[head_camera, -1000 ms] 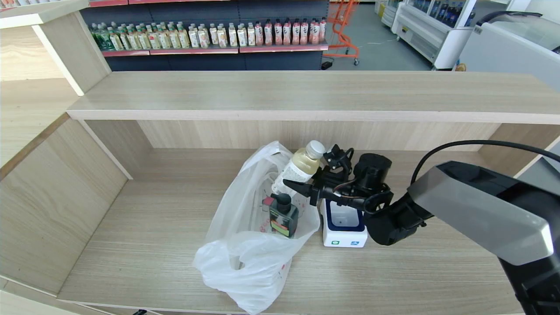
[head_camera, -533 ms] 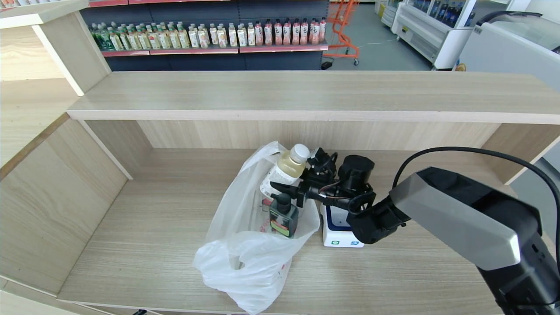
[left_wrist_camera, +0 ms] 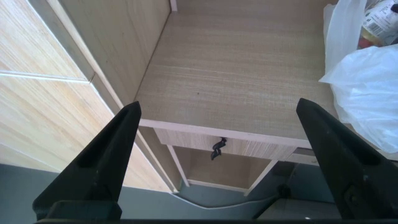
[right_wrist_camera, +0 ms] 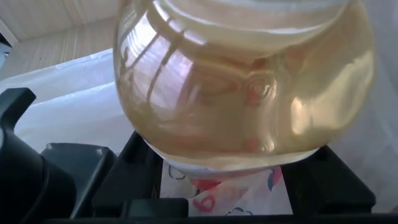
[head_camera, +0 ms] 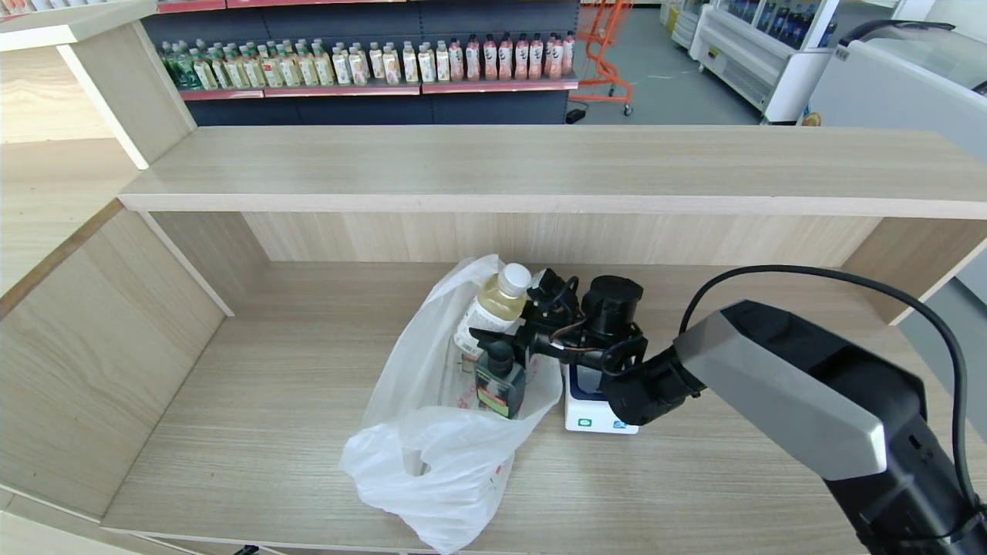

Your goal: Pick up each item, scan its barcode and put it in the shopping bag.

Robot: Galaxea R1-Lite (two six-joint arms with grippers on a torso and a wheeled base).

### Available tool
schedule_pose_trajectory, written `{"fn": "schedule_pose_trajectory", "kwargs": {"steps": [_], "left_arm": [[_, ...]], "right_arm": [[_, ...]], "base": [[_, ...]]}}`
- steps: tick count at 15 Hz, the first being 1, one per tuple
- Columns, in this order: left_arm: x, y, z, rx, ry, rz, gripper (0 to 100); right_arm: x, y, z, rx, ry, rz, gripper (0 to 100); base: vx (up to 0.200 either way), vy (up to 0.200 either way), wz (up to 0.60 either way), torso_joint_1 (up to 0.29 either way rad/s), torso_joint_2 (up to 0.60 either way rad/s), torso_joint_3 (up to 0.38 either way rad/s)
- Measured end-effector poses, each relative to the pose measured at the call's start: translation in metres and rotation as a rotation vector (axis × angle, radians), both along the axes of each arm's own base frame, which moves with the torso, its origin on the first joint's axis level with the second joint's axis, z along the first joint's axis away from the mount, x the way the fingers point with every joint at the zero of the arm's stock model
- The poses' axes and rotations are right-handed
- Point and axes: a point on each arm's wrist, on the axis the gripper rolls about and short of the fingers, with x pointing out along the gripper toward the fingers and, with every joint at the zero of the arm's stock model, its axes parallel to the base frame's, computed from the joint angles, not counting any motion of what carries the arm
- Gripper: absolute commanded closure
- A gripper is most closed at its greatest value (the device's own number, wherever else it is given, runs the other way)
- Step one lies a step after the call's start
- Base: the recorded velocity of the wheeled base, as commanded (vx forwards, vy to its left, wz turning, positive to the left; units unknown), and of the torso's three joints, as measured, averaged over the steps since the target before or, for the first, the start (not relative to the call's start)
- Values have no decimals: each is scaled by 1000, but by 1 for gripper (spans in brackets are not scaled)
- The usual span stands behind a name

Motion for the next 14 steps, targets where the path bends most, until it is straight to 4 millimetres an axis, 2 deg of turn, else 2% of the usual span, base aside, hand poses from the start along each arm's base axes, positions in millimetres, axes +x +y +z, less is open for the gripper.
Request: {"fn": "schedule_pose_trajectory", "kwargs": {"steps": [1,7,11,14], "left_arm": [[0,0,0,0,0,0,0],[0,0,0,0,0,0,0],[0,0,0,0,0,0,0],[0,0,0,0,0,0,0]], "right_arm": [[1,1,1,1,2,2,0],[2,-1,21,78,92,30,0],[-5,-12,58,151,146,30,0],[-22,-30,89,205,229,26,0]], "base": [[0,0,0,0,0,0],[0,0,0,0,0,0],[0,0,0,0,0,0],[0,0,0,0,0,0]]}}
